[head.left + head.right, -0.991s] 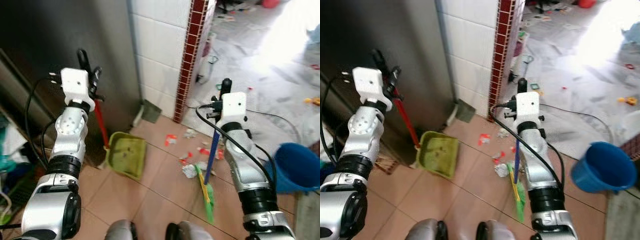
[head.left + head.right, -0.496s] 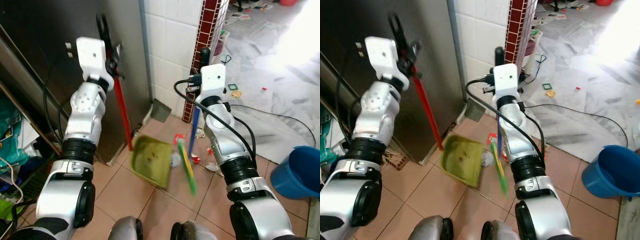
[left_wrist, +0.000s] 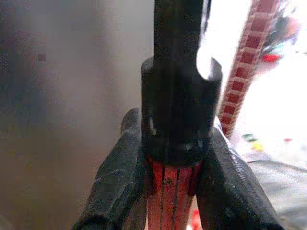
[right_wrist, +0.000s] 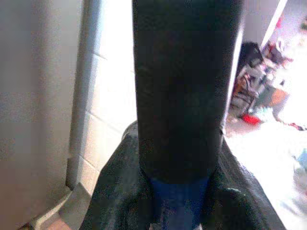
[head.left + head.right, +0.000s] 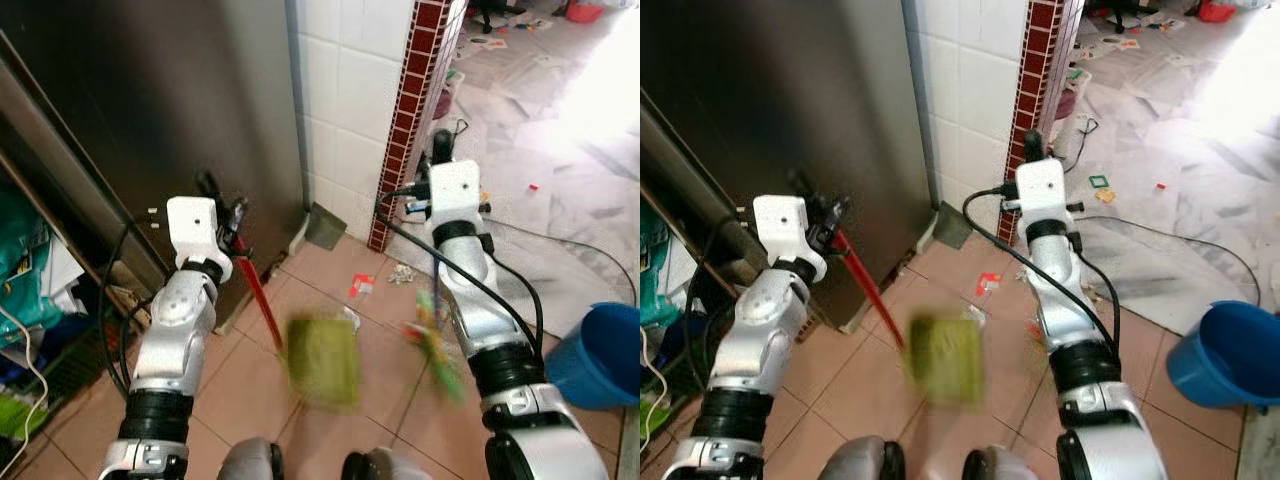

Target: Sweep floor

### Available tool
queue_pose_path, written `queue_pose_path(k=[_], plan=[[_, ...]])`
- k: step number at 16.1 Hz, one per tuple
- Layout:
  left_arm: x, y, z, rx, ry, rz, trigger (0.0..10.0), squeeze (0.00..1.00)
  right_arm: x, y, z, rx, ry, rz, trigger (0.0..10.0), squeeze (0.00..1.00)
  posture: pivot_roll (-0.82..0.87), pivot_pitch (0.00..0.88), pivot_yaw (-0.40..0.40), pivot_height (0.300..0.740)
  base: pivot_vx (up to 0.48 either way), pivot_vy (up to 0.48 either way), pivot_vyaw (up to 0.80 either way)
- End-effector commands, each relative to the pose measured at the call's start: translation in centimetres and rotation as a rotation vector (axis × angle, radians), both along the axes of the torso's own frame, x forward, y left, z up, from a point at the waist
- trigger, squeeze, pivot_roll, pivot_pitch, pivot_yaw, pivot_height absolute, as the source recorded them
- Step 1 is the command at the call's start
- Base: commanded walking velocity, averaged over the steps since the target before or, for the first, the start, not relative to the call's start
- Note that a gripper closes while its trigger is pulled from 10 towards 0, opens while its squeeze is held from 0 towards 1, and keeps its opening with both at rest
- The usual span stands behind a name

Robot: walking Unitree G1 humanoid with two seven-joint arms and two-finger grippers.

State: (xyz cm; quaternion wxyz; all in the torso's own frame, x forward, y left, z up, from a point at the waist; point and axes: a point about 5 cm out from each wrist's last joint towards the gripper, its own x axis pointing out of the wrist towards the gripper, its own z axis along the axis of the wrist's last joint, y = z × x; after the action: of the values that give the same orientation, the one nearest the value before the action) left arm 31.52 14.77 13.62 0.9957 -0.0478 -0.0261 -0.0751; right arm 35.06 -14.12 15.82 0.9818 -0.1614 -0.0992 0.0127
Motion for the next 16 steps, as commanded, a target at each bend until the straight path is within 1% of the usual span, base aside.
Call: queue_pose_path(k=[1,2,3,4,6,7,8,9,10,11,12,13,14,15,16], plan=[[0.3,0.6,3.3,-0.008,-0.132,0.002,10.0,0.0,0.3,1.8,2.2,0.011,-0.064,0.096,10.0,0.0,-0.06,0.0,0.024,0.74,0.0,0.0,0.0],[0.1,0.9,2.6,-0.005,-0.104,-0.008,10.0,0.0,0.3,2.5,1.9,-0.026,-0.051,0.181,10.0,0.0,-0.07,0.0,0.045,0.74,0.0,0.0,0.0],[-0.4,1.0,2.1,0.024,-0.09,0.004,10.0,0.0,0.1,2.8,1.8,-0.036,-0.05,0.221,10.0,0.0,-0.07,0.0,0.051,0.74,0.0,0.0,0.0],[-1.0,0.8,1.0,0.052,-0.045,-0.02,10.0,0.0,-0.1,3.1,1.4,-0.042,-0.035,0.241,10.0,0.0,-0.07,0.0,0.039,0.74,0.0,0.0,0.0],[-1.6,0.5,0.7,0.088,-0.02,-0.029,10.0,0.0,-0.5,3.2,1.4,-0.027,-0.043,0.245,10.0,0.0,-0.05,0.0,0.014,0.74,0.0,0.0,0.0],[-1.9,0.4,0.8,0.097,-0.009,-0.04,10.0,0.0,-0.9,2.9,1.0,-0.007,-0.03,0.228,10.0,0.0,-0.04,0.0,0.008,0.74,0.0,0.0,0.0],[-2.1,0.4,0.8,0.081,0.0,-0.061,10.0,0.0,-1.2,2.4,0.4,0.021,-0.011,0.189,10.0,0.0,-0.03,0.0,0.002,0.74,0.0,0.0,0.0],[-2.5,0.5,1.1,0.078,-0.011,-0.066,10.0,0.0,-1.8,1.4,-0.3,0.052,-0.012,0.096,10.0,0.0,-0.02,0.0,-0.007,0.74,0.0,0.0,0.0],[-2.8,0.4,1.3,0.089,-0.031,-0.058,10.0,0.0,-2.3,0.8,-0.4,0.051,-0.032,0.049,10.0,0.0,-0.02,0.0,-0.006,0.74,0.0,0.0,0.0],[-2.9,0.4,1.4,0.081,-0.032,-0.054,10.0,0.0,-2.4,0.6,-0.4,0.047,-0.039,0.032,10.0,0.0,-0.02,0.0,-0.004,0.74,0.0,0.0,0.0],[-3.5,0.2,1.3,0.053,-0.031,-0.055,0.0,0.0,-2.9,-0.4,-0.6,0.054,-0.041,-0.045,10.0,0.0,-0.03,0.0,-0.002,0.74,0.0,0.0,0.0],[-4.0,0.0,1.1,0.055,-0.036,-0.061,0.0,0.0,-3.2,-1.3,-0.9,0.071,-0.03,-0.103,10.0,0.0,-0.05,0.0,0.004,0.74,0.0,0.0,0.0],[-4.4,-0.2,1.0,0.068,-0.031,-0.061,0.0,0.0,-3.4,-1.8,-0.9,0.079,-0.022,-0.125,10.0,0.0,-0.05,0.0,0.008,0.74,0.0,0.0,0.0],[-4.7,-0.4,0.7,0.089,-0.011,-0.056,4.2,0.0,-3.6,-1.9,-0.8,0.066,-0.027,-0.125,10.0,0.0,-0.06,0.0,0.014,0.74,0.0,0.0,0.0],[-4.9,-0.5,0.6,0.099,0.0,-0.054,9.7,0.0,-3.7,-2.0,-0.7,0.061,-0.03,-0.128,10.0,0.0,-0.07,0.0,0.015,0.74,0.0,0.0,0.0]])
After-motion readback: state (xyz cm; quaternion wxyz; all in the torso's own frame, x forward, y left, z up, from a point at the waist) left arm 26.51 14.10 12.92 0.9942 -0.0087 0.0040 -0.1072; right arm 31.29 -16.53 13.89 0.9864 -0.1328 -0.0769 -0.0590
